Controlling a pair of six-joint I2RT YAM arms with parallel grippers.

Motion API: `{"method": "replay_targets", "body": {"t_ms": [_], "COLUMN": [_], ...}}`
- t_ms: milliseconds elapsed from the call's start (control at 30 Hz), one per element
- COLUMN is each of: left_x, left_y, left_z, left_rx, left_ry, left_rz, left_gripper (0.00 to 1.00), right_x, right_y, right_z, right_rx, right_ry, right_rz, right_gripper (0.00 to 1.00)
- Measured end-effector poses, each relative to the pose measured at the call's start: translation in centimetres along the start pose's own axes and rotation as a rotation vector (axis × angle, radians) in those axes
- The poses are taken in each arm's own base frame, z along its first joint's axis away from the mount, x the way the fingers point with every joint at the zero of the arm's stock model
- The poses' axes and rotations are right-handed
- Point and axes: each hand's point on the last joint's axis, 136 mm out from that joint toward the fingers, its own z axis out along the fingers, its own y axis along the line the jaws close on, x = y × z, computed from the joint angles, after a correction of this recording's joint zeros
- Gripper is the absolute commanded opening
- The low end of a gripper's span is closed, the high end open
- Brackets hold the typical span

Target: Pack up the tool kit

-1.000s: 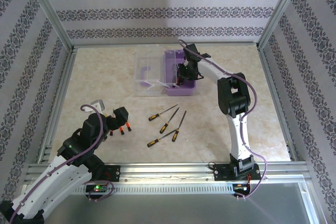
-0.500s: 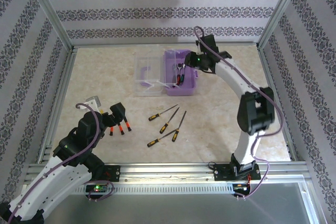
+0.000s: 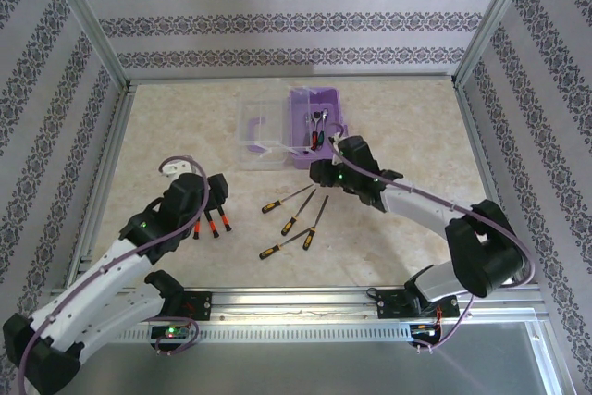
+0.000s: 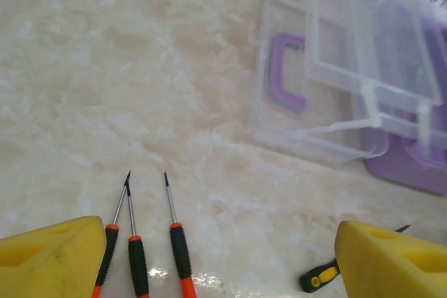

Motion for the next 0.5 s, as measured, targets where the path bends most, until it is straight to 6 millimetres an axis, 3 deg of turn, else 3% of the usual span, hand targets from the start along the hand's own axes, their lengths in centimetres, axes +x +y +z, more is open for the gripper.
{"method": "replay_targets", "body": {"t_ms": [167,300,433,500], "left_x": [0.8,1.5,4.6,6.3], "left_y": [0.4,0.2,0.3,0.3], "left_z": [1.6,3.7,6.3,7.2], "left_rx": [-0.053,-0.072,-0.109,-0.120], "left_ry": [0.066,0.169,0.324,0.397], "left_rz": [0.008,-0.016,0.000,0.017], "left_gripper": [0.77,0.69,0.54,0.51], "right_x": [0.4,0.4,-0.7,-1.0], "right_y": [1.1,0.2,-0.3,-0.2], "right_z": [-2.0,-2.6,-3.2,-3.4], "right_rx": [-0.045,-0.017,0.015,0.011], "right_ry": [-0.134,-0.201,-0.267,-0.288], "right_rz": [-0.073,-0.085,-0.086,-0.087], "right_gripper": [0.30,0.30,0.33,0.34]}}
